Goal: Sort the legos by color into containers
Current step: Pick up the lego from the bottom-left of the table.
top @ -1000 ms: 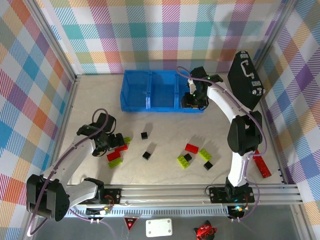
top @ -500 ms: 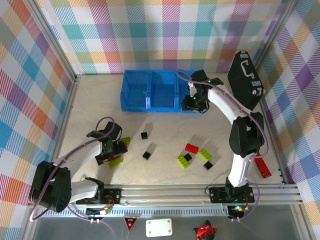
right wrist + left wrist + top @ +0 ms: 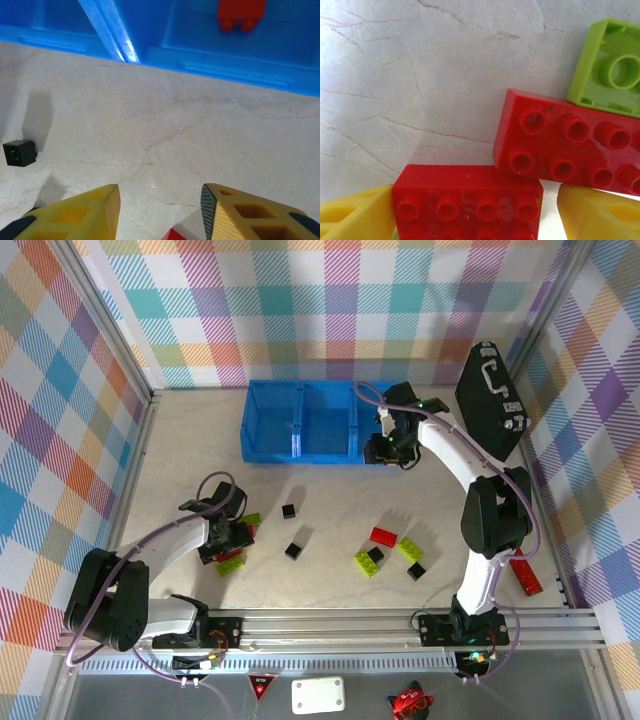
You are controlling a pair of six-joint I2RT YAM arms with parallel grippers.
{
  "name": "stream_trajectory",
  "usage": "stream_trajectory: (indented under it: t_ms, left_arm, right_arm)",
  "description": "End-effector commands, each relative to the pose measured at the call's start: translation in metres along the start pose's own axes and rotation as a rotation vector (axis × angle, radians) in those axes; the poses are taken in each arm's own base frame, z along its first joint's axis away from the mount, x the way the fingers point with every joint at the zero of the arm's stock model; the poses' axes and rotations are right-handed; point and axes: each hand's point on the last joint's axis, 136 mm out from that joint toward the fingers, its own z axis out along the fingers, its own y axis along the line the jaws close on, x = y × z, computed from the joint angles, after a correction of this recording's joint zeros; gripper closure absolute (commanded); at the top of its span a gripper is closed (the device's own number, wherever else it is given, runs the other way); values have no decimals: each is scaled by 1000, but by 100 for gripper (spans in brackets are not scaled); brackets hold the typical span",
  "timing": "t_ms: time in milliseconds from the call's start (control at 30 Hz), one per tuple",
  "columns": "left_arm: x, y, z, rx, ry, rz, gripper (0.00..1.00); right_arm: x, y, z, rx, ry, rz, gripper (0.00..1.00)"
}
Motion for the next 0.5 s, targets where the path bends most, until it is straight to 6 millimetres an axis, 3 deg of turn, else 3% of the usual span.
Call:
stream_trajectory:
  t_ms: [0, 233, 467]
  left_arm:
    - [4, 9, 7, -32, 14, 19, 20]
    - [5, 9, 11, -20, 26, 20, 26]
    - [-3, 1, -2, 19, 2, 19, 33]
  right_arm:
    - [2, 6, -12, -24, -17, -15, 52]
    - [6, 4, -17, -15, -23, -6, 52]
    - [13, 6, -22, -28, -31, 8, 52]
